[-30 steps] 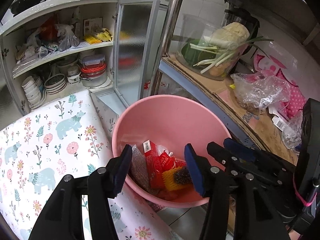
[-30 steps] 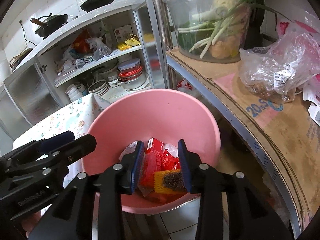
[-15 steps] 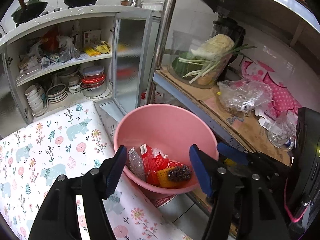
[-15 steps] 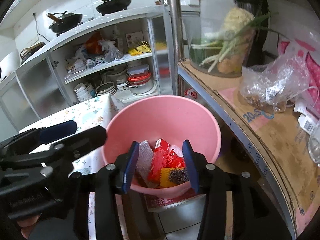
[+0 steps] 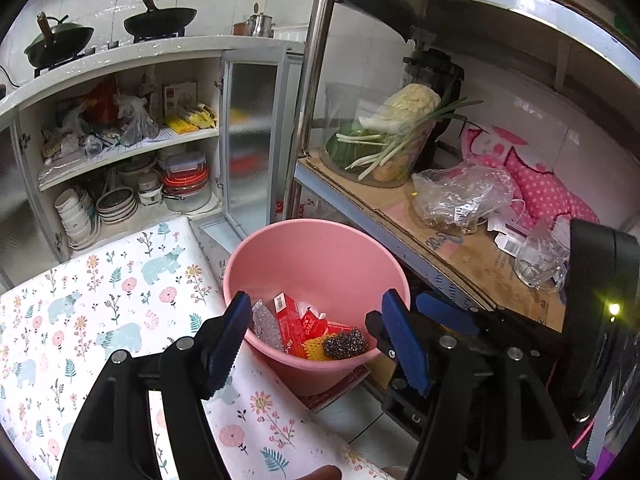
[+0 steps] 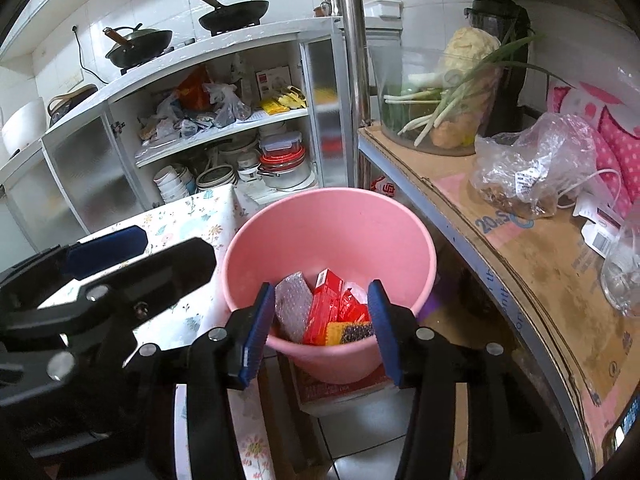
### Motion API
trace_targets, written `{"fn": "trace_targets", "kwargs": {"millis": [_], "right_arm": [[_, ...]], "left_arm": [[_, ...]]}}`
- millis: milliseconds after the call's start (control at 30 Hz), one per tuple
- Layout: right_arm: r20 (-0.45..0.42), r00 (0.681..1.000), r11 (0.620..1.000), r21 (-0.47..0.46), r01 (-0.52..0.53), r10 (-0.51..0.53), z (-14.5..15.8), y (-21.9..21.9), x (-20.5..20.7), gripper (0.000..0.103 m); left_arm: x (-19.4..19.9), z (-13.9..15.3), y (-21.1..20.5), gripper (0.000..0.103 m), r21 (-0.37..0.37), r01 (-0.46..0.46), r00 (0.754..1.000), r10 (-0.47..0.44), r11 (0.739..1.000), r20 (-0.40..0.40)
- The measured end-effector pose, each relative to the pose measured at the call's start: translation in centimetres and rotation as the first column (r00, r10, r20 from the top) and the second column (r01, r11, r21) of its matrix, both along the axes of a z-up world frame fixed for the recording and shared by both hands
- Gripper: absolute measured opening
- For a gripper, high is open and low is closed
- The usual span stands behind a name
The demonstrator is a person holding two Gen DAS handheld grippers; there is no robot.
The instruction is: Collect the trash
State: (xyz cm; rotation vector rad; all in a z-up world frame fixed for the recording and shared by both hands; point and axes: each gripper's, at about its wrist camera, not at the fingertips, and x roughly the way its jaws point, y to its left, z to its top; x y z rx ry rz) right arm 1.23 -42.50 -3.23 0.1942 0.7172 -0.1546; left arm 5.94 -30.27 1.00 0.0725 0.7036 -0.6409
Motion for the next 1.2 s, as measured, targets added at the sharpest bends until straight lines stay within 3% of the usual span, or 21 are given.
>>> {"fn": "trace_targets", "kwargs": {"millis": [1200], "right_arm": [[0.015, 0.999, 0.998, -0.056, 0.033, -0.033, 0.1, 2.8, -5.9, 0.054]], "left_arm": [[-5.6, -0.2, 2.9, 0.067, 0.028, -0.044, 0.999, 0.044, 0.999, 0.025]]}}
